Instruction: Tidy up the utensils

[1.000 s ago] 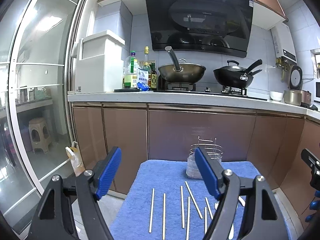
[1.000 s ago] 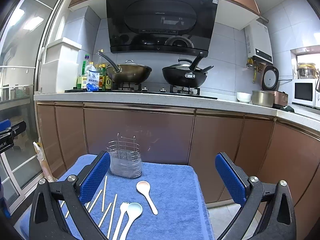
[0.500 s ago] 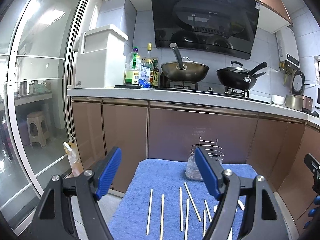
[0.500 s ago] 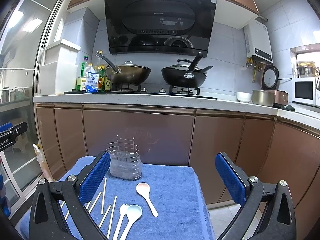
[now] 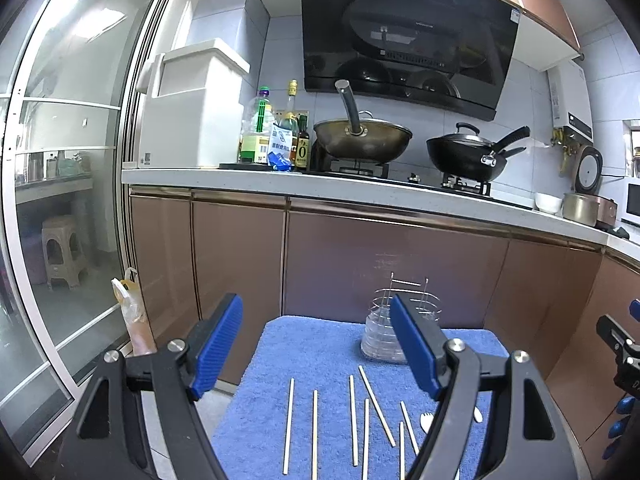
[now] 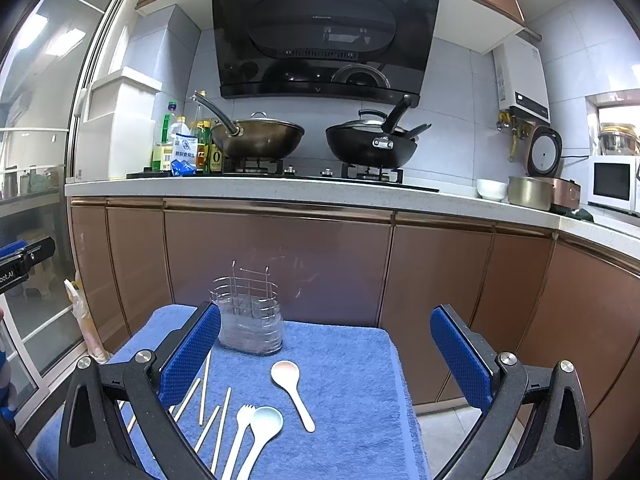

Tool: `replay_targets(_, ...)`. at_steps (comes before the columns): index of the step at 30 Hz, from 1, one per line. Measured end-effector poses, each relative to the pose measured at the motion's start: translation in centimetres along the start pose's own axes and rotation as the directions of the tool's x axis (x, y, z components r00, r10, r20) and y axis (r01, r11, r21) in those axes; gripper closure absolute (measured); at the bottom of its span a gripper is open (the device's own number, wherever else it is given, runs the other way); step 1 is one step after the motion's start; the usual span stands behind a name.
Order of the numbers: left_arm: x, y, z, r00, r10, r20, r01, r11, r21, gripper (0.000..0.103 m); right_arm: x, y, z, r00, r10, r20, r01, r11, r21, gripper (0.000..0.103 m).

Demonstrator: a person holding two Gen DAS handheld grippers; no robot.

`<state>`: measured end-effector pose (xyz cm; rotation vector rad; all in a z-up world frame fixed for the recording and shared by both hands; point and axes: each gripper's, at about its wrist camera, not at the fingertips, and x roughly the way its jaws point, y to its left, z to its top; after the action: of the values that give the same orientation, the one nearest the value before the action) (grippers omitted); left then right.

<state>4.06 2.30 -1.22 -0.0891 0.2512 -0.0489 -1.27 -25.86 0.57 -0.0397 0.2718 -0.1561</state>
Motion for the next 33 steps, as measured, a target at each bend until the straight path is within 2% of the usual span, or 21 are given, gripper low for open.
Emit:
replay_targets(10,1.5,0.4,-0.1,0.998,-0.013,-0.053,0.012,1.000,-0.019,0.028,1.3,0.6,-0.1,0.999,0.021,-0.025,-0.021,1.000,-0.007,0.000)
replay_targets(24,4.8,1.4,-0.3,0.990,0.012,-0.144,-0.017,0.999,-0.032,0.028,3.9,0.9,0.1,0.994,0.071,-0.079,-0.072,0.997,0.000,0.000)
replay_targets(28,7.1,1.6,-0.8,0.973,-0.023,-0.228,0.015,0.999,-0.040,0.028,5.5,0.1,-0.4,0.986,0.094,-0.135,-0.088,0.995,0.048,0.000)
replay_targets(31,9.2,1.5,-1.8,0.946,-0.078,-0.315,0.062,0.996,-0.060,0.028,7.1,-0.2,-1.1,0.972,0.126,-0.199,-0.117,0.992,0.057,0.000)
replay_targets(33,11.0,1.0,-2.8,0.916,-0.108,-0.385,0.088,0.994,-0.069,0.029,8.3,-0.1,-1.7,0.957,0.160,-0.244,-0.153,0.987,0.047,0.000)
